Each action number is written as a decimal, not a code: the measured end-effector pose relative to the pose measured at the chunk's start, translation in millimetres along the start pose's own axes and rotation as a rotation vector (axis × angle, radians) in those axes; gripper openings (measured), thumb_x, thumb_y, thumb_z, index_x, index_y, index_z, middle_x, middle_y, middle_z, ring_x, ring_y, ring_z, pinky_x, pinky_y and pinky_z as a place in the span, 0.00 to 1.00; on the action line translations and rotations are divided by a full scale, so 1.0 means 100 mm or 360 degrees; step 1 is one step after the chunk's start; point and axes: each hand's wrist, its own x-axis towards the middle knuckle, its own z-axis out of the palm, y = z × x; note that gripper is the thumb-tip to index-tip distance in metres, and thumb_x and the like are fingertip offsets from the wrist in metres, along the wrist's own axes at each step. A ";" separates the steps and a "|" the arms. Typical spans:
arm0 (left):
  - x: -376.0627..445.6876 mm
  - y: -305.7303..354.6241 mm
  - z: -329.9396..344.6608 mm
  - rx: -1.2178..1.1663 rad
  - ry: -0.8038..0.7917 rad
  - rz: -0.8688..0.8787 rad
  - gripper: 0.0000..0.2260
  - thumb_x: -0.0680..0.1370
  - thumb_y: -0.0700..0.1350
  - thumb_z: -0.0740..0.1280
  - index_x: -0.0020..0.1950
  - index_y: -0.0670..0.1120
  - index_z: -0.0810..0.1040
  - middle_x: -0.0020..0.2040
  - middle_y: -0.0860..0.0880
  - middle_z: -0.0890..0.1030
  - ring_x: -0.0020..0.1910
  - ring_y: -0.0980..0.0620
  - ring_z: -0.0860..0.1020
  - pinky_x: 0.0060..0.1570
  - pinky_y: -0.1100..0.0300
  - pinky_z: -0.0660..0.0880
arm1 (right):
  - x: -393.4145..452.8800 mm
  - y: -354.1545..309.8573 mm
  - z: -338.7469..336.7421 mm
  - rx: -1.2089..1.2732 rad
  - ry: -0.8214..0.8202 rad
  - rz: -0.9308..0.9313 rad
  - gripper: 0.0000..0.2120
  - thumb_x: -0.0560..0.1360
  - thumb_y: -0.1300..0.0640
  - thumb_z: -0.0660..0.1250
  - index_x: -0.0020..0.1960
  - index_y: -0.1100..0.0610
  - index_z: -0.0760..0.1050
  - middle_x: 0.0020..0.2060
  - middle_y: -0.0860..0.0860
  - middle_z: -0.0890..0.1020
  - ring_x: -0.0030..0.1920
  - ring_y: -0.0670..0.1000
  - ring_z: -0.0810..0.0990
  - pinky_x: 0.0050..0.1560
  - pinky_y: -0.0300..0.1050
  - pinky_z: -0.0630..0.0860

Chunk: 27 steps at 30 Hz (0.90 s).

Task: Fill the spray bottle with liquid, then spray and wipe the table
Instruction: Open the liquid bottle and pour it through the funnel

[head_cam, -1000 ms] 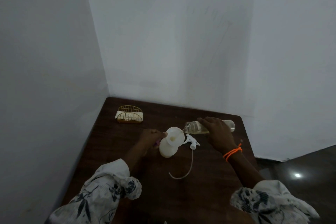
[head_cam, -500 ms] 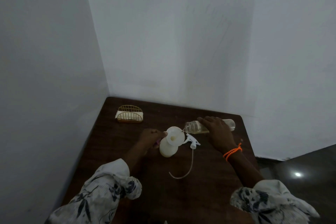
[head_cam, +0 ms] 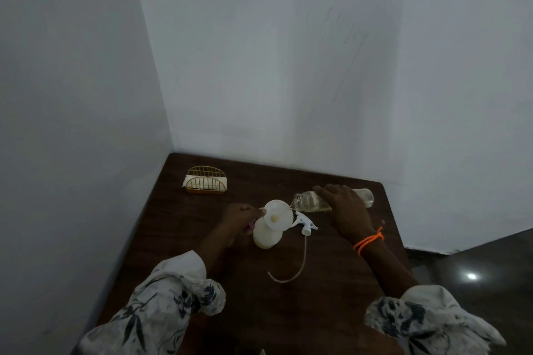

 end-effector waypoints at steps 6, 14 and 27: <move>0.01 0.02 0.01 -0.0012 0.0004 -0.0041 0.14 0.78 0.47 0.75 0.56 0.37 0.83 0.42 0.42 0.81 0.33 0.51 0.76 0.30 0.61 0.73 | -0.03 -0.01 0.09 0.0142 -0.0029 0.0077 0.31 0.71 0.62 0.73 0.73 0.50 0.73 0.62 0.50 0.81 0.63 0.54 0.79 0.63 0.50 0.75; 0.02 0.02 0.03 -0.0019 -0.0013 -0.0023 0.13 0.78 0.48 0.75 0.54 0.39 0.83 0.41 0.44 0.81 0.32 0.52 0.76 0.27 0.63 0.72 | -0.08 -0.09 0.25 0.0516 -0.0046 0.0255 0.34 0.68 0.61 0.78 0.72 0.49 0.75 0.63 0.48 0.82 0.61 0.51 0.81 0.57 0.43 0.77; 0.13 0.27 -0.18 -0.0289 0.0329 -0.0047 0.15 0.77 0.56 0.74 0.51 0.43 0.81 0.44 0.44 0.80 0.42 0.49 0.78 0.36 0.58 0.76 | 0.03 -0.07 0.15 0.1228 0.0163 0.0531 0.22 0.61 0.52 0.84 0.53 0.49 0.82 0.44 0.43 0.86 0.45 0.38 0.84 0.46 0.42 0.81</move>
